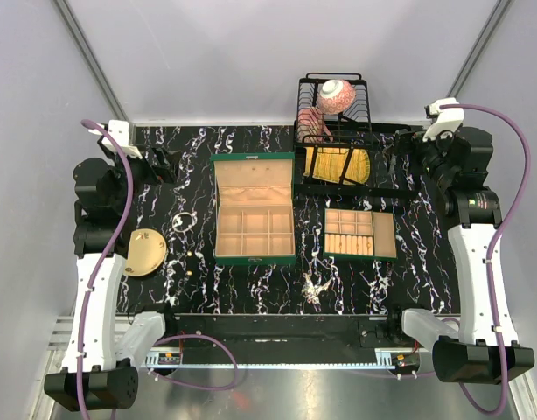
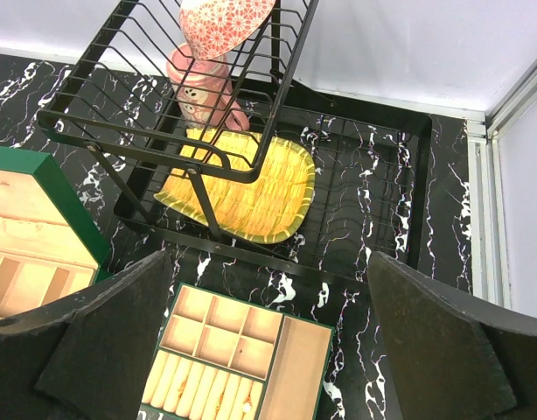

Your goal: Organize the mixed jewelry

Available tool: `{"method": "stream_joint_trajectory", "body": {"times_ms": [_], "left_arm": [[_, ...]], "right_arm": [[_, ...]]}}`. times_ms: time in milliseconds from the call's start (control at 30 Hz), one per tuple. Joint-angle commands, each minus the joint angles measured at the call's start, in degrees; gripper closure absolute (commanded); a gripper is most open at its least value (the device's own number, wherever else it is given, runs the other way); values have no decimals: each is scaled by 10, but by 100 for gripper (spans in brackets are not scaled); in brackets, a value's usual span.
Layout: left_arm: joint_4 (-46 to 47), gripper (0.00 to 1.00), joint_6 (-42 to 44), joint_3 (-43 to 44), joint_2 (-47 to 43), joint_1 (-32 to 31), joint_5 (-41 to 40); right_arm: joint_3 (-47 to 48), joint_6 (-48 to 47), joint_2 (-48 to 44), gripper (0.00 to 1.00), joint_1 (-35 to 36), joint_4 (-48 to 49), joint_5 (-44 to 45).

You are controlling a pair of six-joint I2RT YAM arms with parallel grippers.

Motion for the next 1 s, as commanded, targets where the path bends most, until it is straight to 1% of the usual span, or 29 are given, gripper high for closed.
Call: {"method": "stream_joint_trajectory", "body": {"times_ms": [0, 367, 500, 600, 667, 733, 800, 900, 933, 967], "left_arm": [[16, 1, -5, 0, -12, -1, 13], [-1, 1, 3, -5, -22, -1, 19], [-12, 1, 10, -2, -23, 0, 35], [-33, 1, 31, -2, -27, -2, 71], [-58, 1, 59, -3, -29, -2, 91], [-79, 1, 82, -8, -29, -4, 118], [-91, 1, 96, -15, -30, -9, 141], [-120, 1, 125, -22, -29, -16, 160], [-125, 1, 140, -23, -27, -19, 164], [-130, 1, 147, -25, -26, -20, 168]], "right_arm": [[20, -4, -11, 0, 0, 9, -21], [12, -9, -16, 0, 0, -2, -30], [13, -30, -19, 0, 1, -19, -46], [14, -67, -18, 0, 1, -57, -86], [18, -92, -13, 0, 3, -99, -121], [19, -149, -8, 0, 10, -156, -159], [15, -204, -3, 0, 21, -208, -173], [-8, -269, -1, 3, 90, -262, -153], [-30, -282, -3, 4, 141, -271, -129], [-43, -292, -5, 5, 165, -274, -116]]}}
